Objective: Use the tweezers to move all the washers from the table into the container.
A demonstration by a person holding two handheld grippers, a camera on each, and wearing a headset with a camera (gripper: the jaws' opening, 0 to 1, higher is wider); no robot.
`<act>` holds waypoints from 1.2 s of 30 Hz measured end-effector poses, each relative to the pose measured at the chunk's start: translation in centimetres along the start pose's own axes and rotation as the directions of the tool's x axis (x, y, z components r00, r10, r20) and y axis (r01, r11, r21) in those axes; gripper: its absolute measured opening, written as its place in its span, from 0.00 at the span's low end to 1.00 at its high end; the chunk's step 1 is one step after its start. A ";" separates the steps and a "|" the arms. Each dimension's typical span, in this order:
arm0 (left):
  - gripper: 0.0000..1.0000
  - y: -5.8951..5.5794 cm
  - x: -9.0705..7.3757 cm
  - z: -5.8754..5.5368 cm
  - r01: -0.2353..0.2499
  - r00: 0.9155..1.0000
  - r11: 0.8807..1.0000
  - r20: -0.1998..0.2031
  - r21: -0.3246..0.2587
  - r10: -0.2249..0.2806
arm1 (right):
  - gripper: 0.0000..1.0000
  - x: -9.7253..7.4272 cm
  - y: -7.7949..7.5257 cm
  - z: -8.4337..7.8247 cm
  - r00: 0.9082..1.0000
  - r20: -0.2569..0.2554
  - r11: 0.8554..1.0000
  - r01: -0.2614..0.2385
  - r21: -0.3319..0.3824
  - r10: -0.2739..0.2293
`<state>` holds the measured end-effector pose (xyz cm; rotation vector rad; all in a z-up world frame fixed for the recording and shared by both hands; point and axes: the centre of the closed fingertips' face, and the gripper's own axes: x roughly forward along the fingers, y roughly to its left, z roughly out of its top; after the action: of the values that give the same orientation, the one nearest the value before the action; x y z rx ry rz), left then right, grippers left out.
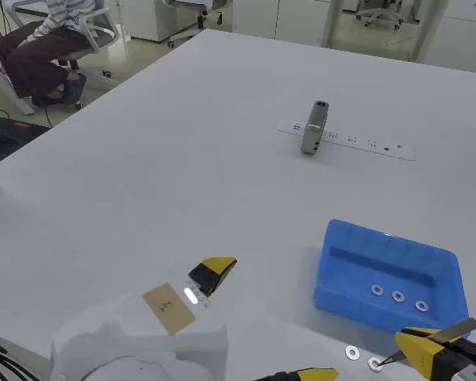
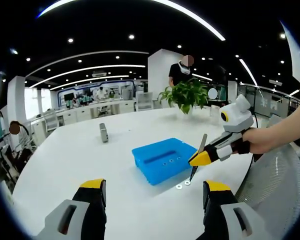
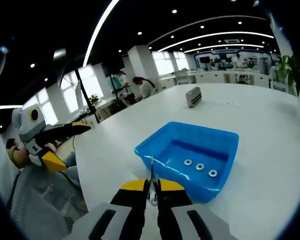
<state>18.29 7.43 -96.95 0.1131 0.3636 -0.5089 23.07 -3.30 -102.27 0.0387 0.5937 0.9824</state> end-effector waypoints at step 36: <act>0.78 -0.3 0.2 -0.4 0.014 1.000 1.000 -0.024 0.015 -0.014 | 0.03 2.3 1.1 -0.5 0.999 -0.045 0.985 0.008 -0.174 -0.016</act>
<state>18.19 7.15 -97.44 0.1316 0.3838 -0.5244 22.93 -1.00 -103.38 -0.1427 0.5486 1.0223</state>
